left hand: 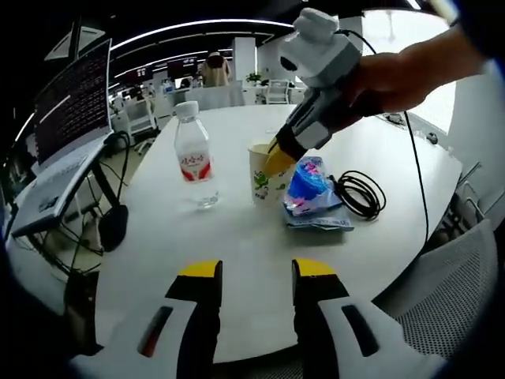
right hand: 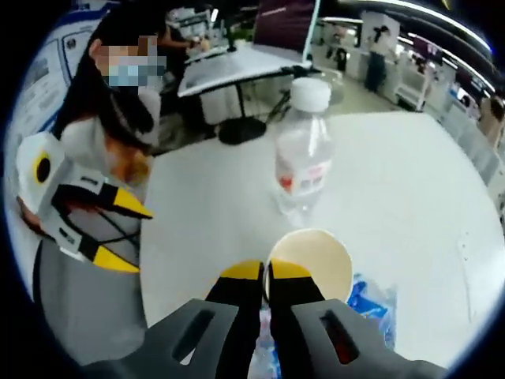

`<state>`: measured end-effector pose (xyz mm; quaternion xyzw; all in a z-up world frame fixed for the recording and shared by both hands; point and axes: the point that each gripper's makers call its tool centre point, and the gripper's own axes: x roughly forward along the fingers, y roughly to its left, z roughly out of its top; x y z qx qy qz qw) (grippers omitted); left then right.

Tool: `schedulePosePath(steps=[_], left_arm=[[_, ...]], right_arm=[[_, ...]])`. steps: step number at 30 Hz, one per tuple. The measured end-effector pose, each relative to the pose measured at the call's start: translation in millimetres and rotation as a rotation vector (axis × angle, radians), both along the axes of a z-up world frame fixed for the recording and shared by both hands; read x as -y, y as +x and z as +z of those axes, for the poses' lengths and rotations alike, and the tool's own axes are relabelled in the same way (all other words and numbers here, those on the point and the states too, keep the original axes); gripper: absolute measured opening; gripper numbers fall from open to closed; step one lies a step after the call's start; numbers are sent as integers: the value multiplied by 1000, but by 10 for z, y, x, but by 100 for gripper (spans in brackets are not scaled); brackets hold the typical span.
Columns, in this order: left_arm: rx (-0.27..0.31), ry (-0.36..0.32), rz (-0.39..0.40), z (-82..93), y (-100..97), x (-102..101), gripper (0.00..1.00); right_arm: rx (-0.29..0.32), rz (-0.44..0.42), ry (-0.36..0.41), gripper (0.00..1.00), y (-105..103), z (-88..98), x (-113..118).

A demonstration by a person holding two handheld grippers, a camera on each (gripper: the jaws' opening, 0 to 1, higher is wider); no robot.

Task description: Arrange the tabletop items into an orderly group along one side of the table until the central work area is clear of visible clutter.

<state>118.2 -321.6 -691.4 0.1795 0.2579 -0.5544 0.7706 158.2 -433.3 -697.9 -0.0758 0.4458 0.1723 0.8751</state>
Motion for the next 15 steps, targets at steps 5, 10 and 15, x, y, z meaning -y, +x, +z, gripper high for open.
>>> schedulePosePath(steps=[5, 10, 15], left_arm=[[-6, -6, 19, 7, 31, -19, 34], [-9, -8, 31, 7, 49, -29, 34], [-8, -11, 35, 11, 58, -32, 33]], right_arm=[[-22, 44, -24, 0, 129, -92, -80], [-38, 111, -91, 0, 239, -185, -108], [-38, 97, -111, 0, 370, -224, -61]])
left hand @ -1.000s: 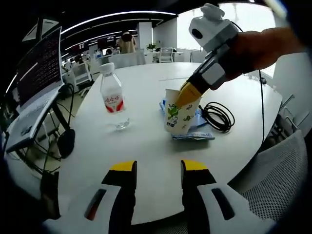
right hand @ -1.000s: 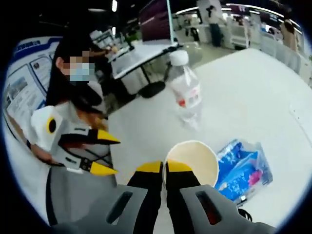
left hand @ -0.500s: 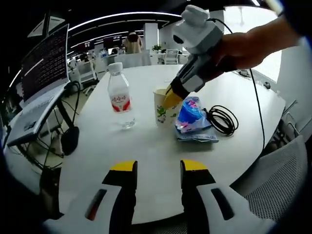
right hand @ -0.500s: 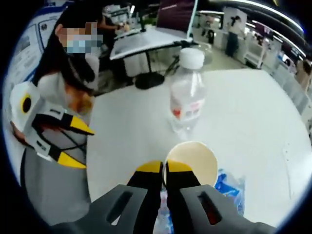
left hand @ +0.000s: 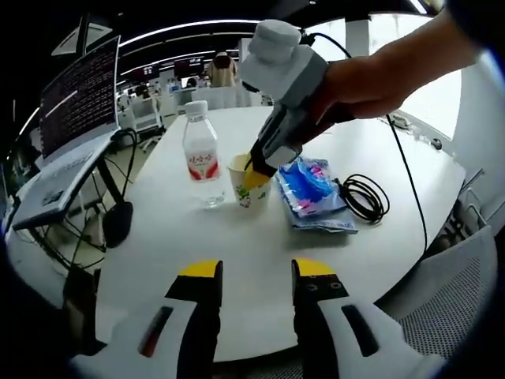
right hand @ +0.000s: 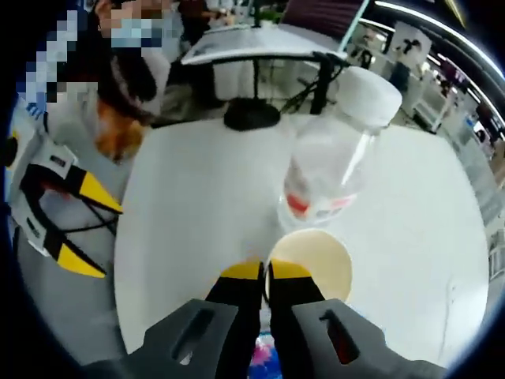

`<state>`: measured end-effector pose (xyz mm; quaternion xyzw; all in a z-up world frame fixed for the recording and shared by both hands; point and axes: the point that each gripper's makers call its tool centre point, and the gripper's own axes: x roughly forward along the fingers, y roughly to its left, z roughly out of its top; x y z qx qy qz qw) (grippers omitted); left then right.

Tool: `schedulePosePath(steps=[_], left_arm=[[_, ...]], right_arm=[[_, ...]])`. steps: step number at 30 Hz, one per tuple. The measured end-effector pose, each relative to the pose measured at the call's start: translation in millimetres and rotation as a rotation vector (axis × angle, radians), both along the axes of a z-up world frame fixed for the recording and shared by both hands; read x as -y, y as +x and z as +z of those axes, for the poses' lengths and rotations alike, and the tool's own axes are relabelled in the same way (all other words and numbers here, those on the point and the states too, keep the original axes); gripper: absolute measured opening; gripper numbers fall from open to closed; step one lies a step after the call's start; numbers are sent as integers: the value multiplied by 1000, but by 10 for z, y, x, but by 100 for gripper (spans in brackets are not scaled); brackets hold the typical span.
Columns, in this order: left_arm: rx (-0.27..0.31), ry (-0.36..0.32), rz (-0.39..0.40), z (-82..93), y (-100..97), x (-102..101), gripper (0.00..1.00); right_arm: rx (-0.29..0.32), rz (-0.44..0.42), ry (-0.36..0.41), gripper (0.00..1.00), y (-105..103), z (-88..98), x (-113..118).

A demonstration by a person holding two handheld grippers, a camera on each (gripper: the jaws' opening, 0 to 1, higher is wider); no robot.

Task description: Arrange the tabletop items into an orderly group along one side of the table until the central work area is clear of visible clutter.

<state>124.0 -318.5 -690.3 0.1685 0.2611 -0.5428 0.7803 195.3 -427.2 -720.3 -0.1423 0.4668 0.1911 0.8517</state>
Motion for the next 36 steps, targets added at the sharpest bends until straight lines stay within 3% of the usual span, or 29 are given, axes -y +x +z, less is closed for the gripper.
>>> schedulePosePath(steps=[10, 20, 28, 36], left_arm=[[-3, -9, 17, 12, 25, -9, 33], [-2, -9, 18, 11, 30, -6, 33], [-4, -5, 21, 1, 33, -10, 34], [-4, 2, 18, -10, 25, -8, 34]], right_arm=[[10, -44, -40, 0, 168, -39, 189], [11, -47, -66, 0, 171, -56, 280], [26, -61, -68, 7, 152, -63, 289], [75, -97, -49, 13, 177, 63, 322]])
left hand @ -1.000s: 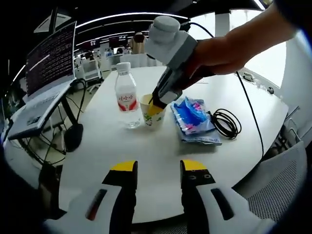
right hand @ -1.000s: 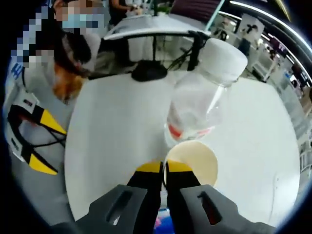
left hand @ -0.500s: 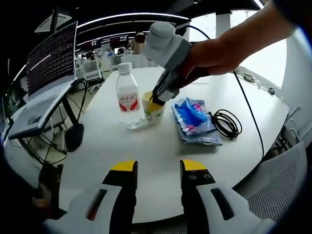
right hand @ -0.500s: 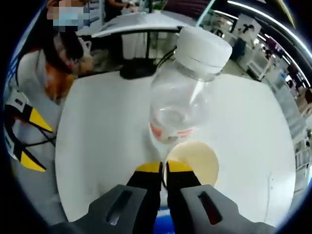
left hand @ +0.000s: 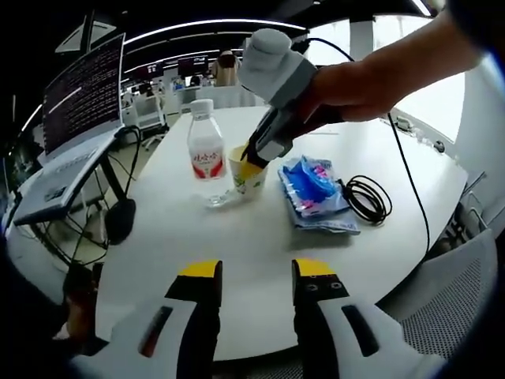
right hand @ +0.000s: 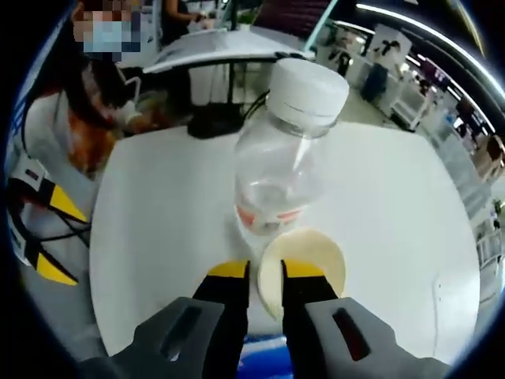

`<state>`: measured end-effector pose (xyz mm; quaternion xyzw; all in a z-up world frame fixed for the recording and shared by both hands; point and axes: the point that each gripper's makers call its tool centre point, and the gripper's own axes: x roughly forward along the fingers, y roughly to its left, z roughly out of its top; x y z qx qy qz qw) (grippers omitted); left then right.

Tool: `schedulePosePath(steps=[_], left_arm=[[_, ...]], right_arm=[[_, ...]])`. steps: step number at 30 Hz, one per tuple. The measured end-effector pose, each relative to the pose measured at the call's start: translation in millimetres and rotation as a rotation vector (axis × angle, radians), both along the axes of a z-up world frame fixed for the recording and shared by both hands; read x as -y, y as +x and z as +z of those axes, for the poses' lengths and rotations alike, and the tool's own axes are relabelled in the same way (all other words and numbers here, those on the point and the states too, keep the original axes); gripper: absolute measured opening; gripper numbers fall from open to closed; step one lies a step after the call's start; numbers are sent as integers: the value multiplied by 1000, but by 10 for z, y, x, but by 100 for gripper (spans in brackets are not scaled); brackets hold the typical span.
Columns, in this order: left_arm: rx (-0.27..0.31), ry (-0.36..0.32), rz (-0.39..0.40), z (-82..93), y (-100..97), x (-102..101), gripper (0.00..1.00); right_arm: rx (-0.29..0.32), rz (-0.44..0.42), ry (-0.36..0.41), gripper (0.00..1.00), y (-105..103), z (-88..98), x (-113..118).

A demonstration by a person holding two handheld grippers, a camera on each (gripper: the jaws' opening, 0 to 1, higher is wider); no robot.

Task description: Arrange the tabletop items into an orderly group along one side of the table until the central work area is clear of visible clutter.

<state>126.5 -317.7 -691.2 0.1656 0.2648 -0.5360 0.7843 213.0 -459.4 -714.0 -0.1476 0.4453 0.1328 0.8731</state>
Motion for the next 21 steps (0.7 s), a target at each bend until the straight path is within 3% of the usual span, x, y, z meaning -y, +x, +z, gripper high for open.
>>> schedulePosePath(steps=[21], left_arm=[[-3, 31, 6, -52, -9, -31, 33]], right_arm=[[159, -101, 88, 13, -171, 449, 135]])
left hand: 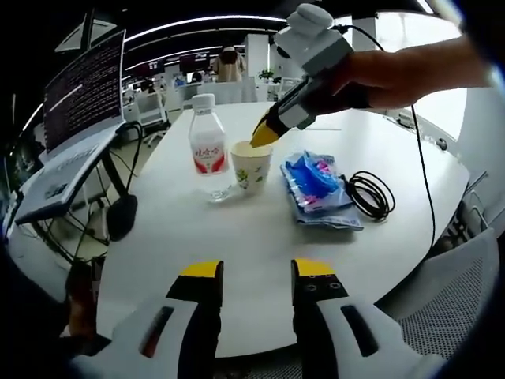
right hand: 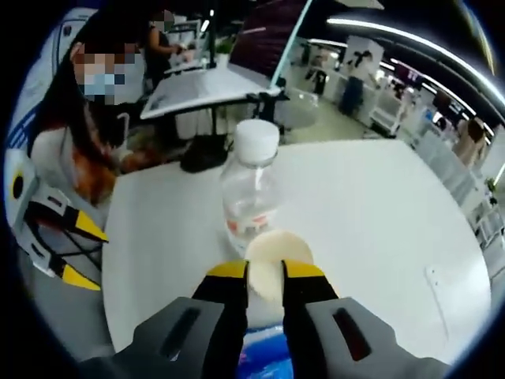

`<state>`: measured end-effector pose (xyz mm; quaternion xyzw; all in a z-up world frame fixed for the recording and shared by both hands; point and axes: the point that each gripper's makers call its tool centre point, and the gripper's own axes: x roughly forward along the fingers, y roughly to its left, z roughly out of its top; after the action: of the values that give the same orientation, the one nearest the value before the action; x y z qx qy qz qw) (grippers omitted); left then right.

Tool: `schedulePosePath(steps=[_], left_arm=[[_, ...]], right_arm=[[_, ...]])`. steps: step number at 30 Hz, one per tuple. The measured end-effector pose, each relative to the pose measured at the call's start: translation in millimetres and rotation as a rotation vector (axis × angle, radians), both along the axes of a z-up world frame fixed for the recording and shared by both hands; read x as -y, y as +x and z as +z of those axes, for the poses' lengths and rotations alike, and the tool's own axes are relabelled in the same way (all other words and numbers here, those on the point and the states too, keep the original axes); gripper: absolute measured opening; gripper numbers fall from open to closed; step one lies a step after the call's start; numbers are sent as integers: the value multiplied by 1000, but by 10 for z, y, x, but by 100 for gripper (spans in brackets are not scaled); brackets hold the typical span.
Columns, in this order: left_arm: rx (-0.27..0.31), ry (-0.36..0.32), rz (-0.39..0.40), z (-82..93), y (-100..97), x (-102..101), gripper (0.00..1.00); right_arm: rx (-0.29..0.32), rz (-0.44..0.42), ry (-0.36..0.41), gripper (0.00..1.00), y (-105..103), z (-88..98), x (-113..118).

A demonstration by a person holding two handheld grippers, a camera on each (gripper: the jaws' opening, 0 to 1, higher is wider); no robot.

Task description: Arrange the tabletop items into an orderly group along one side of the table until the central work area is clear of visible clutter.

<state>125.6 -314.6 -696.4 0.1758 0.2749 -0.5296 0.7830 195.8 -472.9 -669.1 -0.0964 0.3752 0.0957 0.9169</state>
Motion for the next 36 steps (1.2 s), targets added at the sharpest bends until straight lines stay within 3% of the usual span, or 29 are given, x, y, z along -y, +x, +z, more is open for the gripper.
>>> schedulePosePath(steps=[9, 19, 36], left_arm=[[5, 20, -6, -24, -5, -7, 33], [6, 30, 1, -34, 6, -17, 33], [8, 58, -13, -80, -11, -17, 33]], right_arm=[[24, -26, 56, 14, -189, 6, -44], [50, -122, 118, 13, -499, 6, 78], [15, -247, 165, 11, -1303, -334, 179]])
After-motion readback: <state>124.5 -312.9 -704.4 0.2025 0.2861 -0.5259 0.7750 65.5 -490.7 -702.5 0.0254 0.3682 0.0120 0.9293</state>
